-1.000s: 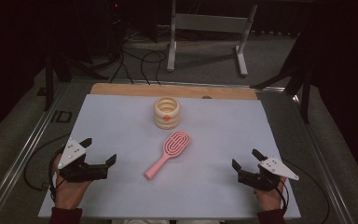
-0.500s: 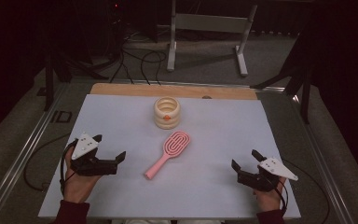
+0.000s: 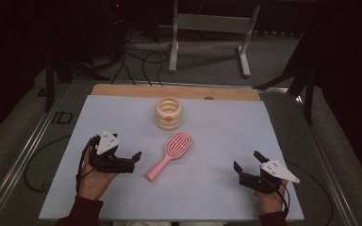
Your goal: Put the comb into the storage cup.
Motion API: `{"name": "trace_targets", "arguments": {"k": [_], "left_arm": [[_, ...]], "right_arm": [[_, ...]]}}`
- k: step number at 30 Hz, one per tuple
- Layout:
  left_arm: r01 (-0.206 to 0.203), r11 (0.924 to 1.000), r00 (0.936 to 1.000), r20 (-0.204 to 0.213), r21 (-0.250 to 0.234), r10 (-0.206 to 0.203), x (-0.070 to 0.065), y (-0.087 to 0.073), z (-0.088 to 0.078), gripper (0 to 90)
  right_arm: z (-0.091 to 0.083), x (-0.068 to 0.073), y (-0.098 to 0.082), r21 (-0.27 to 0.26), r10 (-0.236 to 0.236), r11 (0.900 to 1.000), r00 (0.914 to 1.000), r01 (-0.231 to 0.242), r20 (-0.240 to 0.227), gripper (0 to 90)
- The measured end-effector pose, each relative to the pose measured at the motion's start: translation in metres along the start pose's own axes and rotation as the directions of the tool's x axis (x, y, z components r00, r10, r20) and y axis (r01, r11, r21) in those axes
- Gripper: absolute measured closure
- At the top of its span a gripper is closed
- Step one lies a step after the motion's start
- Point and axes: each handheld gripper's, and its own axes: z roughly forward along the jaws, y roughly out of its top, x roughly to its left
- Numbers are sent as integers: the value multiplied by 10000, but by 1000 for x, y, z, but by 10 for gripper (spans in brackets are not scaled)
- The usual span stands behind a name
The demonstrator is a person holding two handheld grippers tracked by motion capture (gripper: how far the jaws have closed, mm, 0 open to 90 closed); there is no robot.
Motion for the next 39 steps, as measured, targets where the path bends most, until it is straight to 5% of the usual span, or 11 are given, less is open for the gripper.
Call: {"name": "trace_targets", "arguments": {"k": [19,22,39], "left_arm": [[-359,9933,9989,355,1102,322,-19,18,31,2],[-311,9897,9994,208,1395,285,-20,20,38,1],[-740,9632,9950,847,2583,537,-38,26,76,2]], "right_arm": [[-1,0,1,168,302,9994,9995,-301,-92,103],[-1,0,2,99,317,9994,9995,-317,8,102],[-2,-1,2,39,340,9994,9993,-341,141,103]]}}
